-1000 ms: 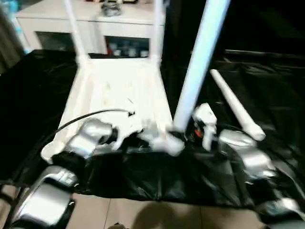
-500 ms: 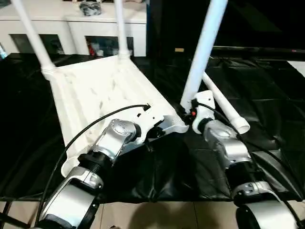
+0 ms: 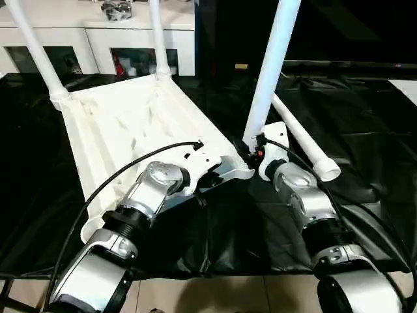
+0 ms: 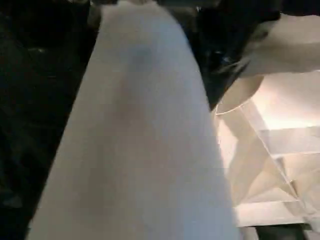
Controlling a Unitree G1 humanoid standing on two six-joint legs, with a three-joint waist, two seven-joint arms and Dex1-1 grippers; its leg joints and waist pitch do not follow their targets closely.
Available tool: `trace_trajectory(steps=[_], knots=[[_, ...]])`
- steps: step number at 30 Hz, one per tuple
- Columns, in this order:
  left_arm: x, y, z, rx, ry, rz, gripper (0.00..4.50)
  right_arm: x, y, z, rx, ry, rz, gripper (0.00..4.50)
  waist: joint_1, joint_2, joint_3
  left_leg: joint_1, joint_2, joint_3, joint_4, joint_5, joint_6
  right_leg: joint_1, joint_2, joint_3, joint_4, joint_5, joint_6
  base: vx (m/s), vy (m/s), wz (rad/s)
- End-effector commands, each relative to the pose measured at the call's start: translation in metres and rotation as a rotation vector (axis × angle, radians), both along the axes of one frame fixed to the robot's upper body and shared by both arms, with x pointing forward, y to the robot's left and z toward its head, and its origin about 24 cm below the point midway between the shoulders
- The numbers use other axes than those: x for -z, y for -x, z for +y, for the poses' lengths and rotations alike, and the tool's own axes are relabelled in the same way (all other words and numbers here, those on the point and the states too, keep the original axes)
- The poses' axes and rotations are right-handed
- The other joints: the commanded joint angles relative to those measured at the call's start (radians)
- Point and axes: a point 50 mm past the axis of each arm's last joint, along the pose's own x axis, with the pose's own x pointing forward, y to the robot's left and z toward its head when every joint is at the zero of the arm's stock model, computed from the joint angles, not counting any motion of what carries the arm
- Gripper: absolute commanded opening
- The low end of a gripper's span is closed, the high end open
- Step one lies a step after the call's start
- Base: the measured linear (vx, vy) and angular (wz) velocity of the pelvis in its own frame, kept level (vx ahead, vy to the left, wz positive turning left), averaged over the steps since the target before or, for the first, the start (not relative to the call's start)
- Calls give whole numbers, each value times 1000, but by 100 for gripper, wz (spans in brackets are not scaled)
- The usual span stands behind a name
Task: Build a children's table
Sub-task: Insert table leg to table base, then rotate leg to tighten
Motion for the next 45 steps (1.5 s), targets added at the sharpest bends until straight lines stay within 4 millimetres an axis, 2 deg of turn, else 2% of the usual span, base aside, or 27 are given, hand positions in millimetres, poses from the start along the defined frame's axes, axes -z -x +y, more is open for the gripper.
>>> trace_trajectory(steps=[1,5,6,8,10,13,15,17,18,20,23,25,27,28,29,32,34,40,45], knots=[[-17,0,-15,84,36,-77,0,20,11,13,-82,-9,95,304,6,6,-56,14,77,-42,-82,-272,12,31,-113,74,-79,-303,-181,0,0,0],[-16,0,-10,107,33,-78,0,13,10,11,-128,-13,58,309,10,5,-59,9,73,-38,-78,-234,28,37,-116,74,-77,-277,-192,0,0,0],[-16,1,-8,116,36,-77,0,11,9,10,-142,-21,46,338,11,4,-60,9,73,-38,-77,-227,31,38,-117,74,-76,-277,-192,0,0,0],[-15,3,-5,143,40,-82,0,7,10,9,-179,-18,23,347,15,4,-61,5,74,-38,-77,-197,41,41,-114,73,-72,-253,-192,0,0,0],[-14,3,-1,155,41,-73,0,4,10,7,-217,7,-3,351,16,3,-63,6,75,-37,-76,-182,45,41,-113,72,-69,-230,-195,0,0,0],[-13,6,6,204,48,-62,0,-3,14,1,-305,34,-50,351,24,4,-68,4,77,-36,-74,-134,60,44,-111,72,-57,-148,-208,0,0,0],[-13,7,9,229,60,-57,0,-5,16,-3,-353,37,-62,351,31,5,-78,2,79,-35,-66,-71,84,44,-109,72,-38,-31,-232,0,0,0],[-13,9,13,279,63,-55,0,-7,21,-9,-424,46,-68,351,36,6,-74,-1,80,-31,-63,-62,106,40,-107,70,-34,16,-248,0,0,0],[-12,10,15,292,62,-44,0,-8,23,-11,-460,48,-65,351,43,6,-74,-1,80,-31,-63,-78,110,44,-109,69,-37,-2,-244,0,0,0],[-11,12,19,339,49,-40,0,-8,28,-16,-533,70,-56,351,51,6,-73,-1,81,-29,-62,-90,107,42,-109,68,-38,-26,-238,0,0,0],[-10,14,25,391,36,-29,0,-8,35,-22,-629,91,-36,351,63,7,-70,4,82,-28,-63,-129,90,39,-109,69,-48,-103,-216,0,0,0],[-10,16,29,426,46,-10,0,-8,40,-26,-701,105,-14,351,68,9,-70,3,84,-30,-65,-133,78,39,-110,69,-47,-126,-211,0,0,0],[-10,18,30,453,52,2,0,-7,44,-28,-747,120,0,351,73,7,-70,5,84,-30,-64,-140,69,37,-109,69,-49,-145,-206,0,0,0],[-9,18,31,460,53,5,0,-7,44,-28,-755,126,3,351,74,7,-70,5,84,-30,-64,-138,68,37,-110,69,-49,-144,-205,0,0,0],[-9,19,31,475,52,9,0,-6,46,-29,-778,140,15,324,76,7,-70,4,83,-30,-64,-136,66,37,-110,69,-47,-146,-206,0,0,0],[-9,21,32,504,40,16,0,-4,48,-31,-814,159,36,302,79,6,-71,6,83,-29,-63,-133,64,36,-111,69,-48,-149,-207,0,0,0],[-8,21,32,516,38,19,0,-4,49,-30,-830,161,41,282,79,4,-72,2,82,-31,-62,-119,68,39,-111,68,-45,-133,-207,0,0,0],[-6,22,34,531,23,26,0,-1,54,-29,-873,180,58,267,80,3,-73,0,82,-31,-61,-109,75,40,-111,67,-44,-128,-205,0,0,0],[-3,20,37,510,12,32,0,4,59,-27,-872,147,80,265,81,3,-70,3,82,-31,-62,-136,65,37,-111,67,-51,-187,-192,0,0,0]])
